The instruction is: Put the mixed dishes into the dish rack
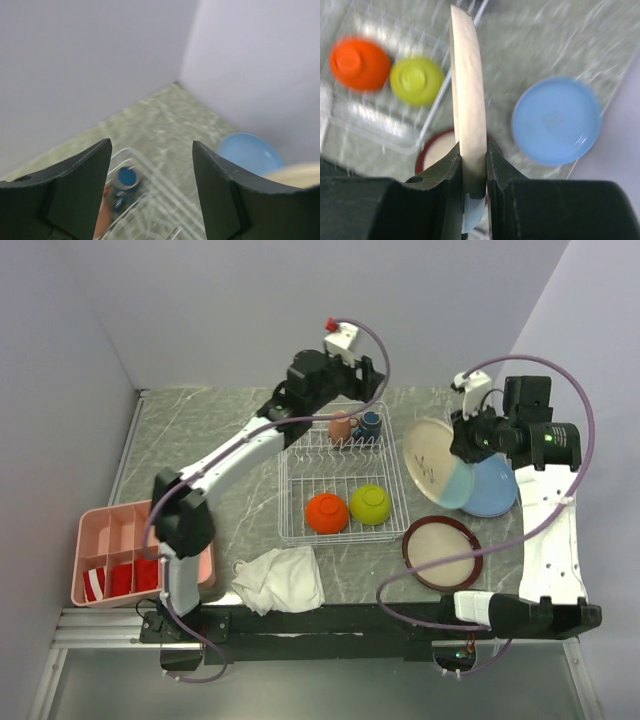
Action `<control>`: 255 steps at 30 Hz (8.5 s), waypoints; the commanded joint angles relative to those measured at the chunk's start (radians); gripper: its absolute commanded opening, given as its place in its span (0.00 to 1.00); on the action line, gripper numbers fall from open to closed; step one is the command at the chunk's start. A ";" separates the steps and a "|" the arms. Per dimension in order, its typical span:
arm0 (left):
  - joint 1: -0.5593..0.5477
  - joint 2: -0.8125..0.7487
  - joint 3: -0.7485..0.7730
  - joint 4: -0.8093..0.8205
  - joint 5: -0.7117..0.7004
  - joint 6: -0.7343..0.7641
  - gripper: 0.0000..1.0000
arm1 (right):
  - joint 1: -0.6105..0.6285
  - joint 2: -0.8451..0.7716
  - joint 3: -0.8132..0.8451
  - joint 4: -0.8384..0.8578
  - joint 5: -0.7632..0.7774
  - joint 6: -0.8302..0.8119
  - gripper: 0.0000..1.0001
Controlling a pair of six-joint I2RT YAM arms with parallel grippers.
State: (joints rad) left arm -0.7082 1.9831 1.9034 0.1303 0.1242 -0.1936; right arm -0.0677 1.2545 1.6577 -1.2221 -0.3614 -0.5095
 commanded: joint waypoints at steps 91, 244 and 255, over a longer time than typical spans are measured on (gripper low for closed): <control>0.308 -0.707 -0.830 -0.207 -0.314 -0.063 0.77 | 0.819 0.711 0.501 0.423 0.914 0.859 0.90; -0.229 0.376 0.094 0.287 0.838 -0.069 0.01 | -0.368 -0.161 -0.547 0.035 -0.162 -0.495 0.39; -0.206 0.347 0.074 0.365 0.830 -0.095 0.01 | -0.412 0.000 -0.501 -0.077 -0.203 -0.492 0.41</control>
State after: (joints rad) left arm -0.9291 2.4172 1.9594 0.2813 0.9371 -0.2272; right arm -0.4618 1.2118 1.1023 -1.1919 -0.5194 -1.0149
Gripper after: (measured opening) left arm 0.163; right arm 0.452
